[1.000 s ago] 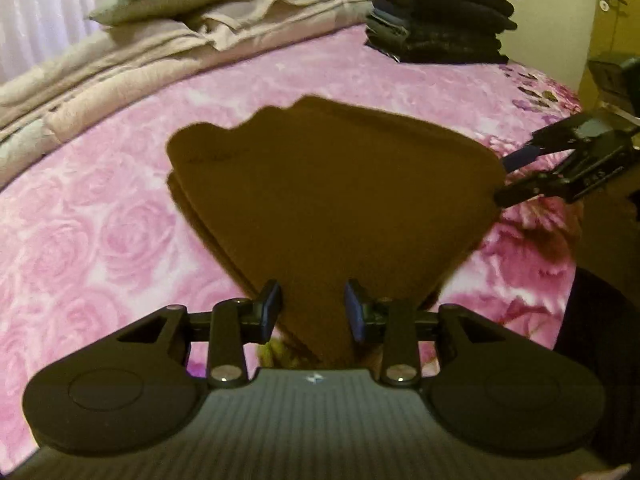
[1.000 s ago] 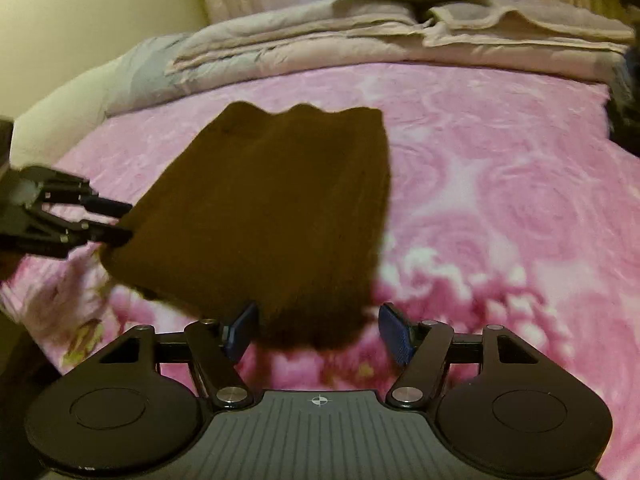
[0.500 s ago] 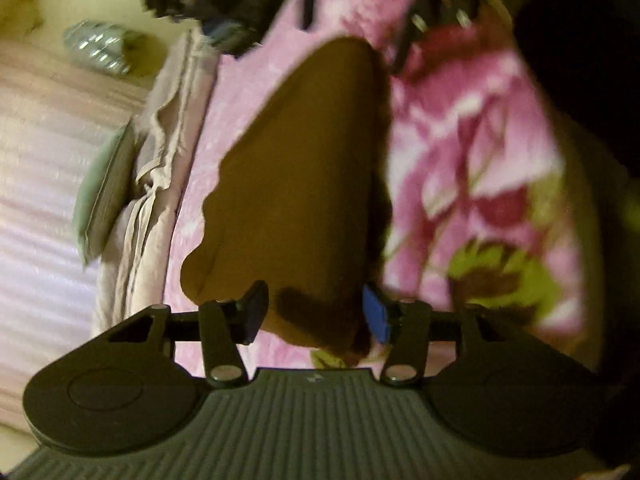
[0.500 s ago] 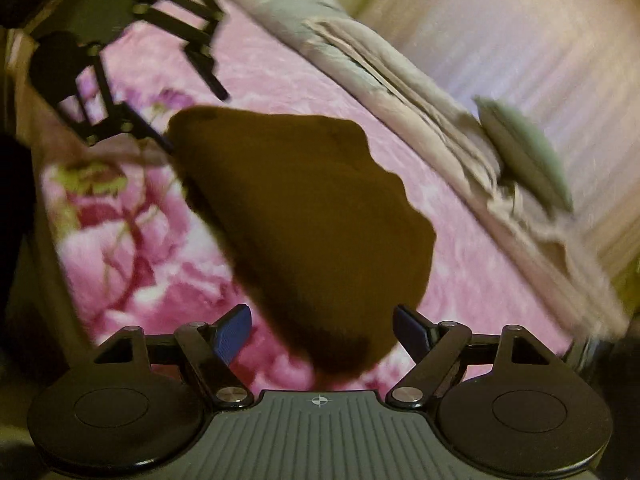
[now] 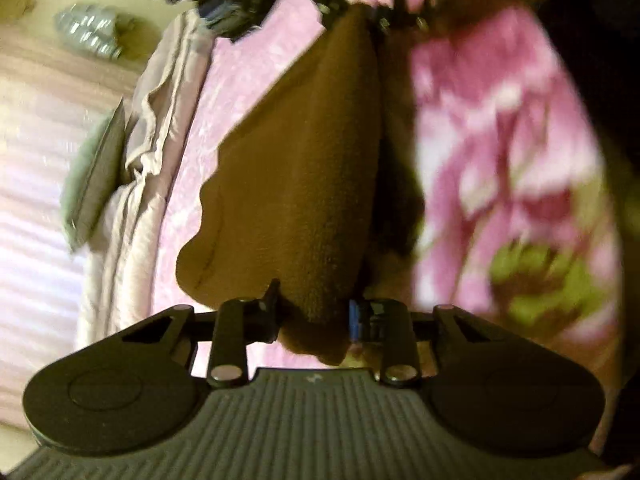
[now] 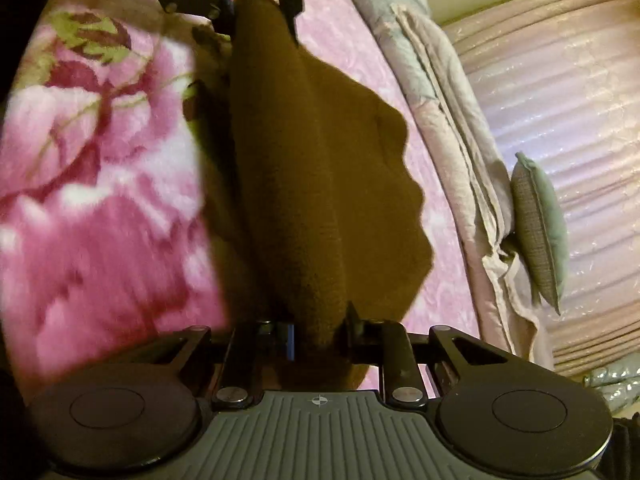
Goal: Fold clothes
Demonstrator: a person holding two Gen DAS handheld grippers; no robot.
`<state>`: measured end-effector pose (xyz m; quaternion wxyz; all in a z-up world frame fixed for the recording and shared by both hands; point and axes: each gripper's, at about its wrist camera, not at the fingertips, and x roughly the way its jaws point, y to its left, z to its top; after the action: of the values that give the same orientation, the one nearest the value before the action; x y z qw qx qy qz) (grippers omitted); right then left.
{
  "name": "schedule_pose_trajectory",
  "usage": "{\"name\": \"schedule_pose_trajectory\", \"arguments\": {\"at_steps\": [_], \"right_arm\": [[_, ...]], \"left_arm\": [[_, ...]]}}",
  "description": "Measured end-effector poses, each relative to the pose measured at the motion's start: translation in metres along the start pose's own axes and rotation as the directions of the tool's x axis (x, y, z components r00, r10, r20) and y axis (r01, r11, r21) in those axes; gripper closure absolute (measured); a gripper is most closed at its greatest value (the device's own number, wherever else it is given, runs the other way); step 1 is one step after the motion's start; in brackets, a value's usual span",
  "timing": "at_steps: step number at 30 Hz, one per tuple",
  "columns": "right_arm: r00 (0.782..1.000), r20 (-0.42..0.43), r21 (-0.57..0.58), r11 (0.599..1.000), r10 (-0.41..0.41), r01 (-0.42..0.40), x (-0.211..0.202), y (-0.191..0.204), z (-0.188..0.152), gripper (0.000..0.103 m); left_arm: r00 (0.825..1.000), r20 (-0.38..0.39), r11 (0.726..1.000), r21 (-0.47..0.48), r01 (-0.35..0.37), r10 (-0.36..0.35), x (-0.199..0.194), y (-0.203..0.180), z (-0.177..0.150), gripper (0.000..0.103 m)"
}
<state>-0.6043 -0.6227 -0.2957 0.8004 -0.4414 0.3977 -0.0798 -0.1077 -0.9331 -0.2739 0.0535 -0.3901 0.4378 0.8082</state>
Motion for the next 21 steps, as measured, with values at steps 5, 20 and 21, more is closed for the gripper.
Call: {"name": "schedule_pose_trajectory", "arguments": {"at_steps": [5, 20, 21], "right_arm": [[0.997, -0.033, 0.027, 0.997, -0.070, 0.071, -0.031, -0.022, -0.032, 0.083], [0.971, -0.237, 0.251, 0.963, -0.034, 0.095, -0.076, -0.011, -0.098, 0.062], [0.973, -0.228, 0.288, 0.952, -0.037, 0.104, -0.083, -0.013, -0.096, 0.062]], "left_arm": [[0.989, 0.109, 0.988, -0.112, 0.108, -0.096, -0.049, -0.015, 0.051, 0.076], [0.967, 0.130, 0.943, -0.227, 0.244, -0.219, -0.081, -0.027, 0.027, 0.063], [0.973, 0.119, 0.950, -0.224, 0.219, -0.196, -0.079, -0.022, 0.022, 0.063]]}}
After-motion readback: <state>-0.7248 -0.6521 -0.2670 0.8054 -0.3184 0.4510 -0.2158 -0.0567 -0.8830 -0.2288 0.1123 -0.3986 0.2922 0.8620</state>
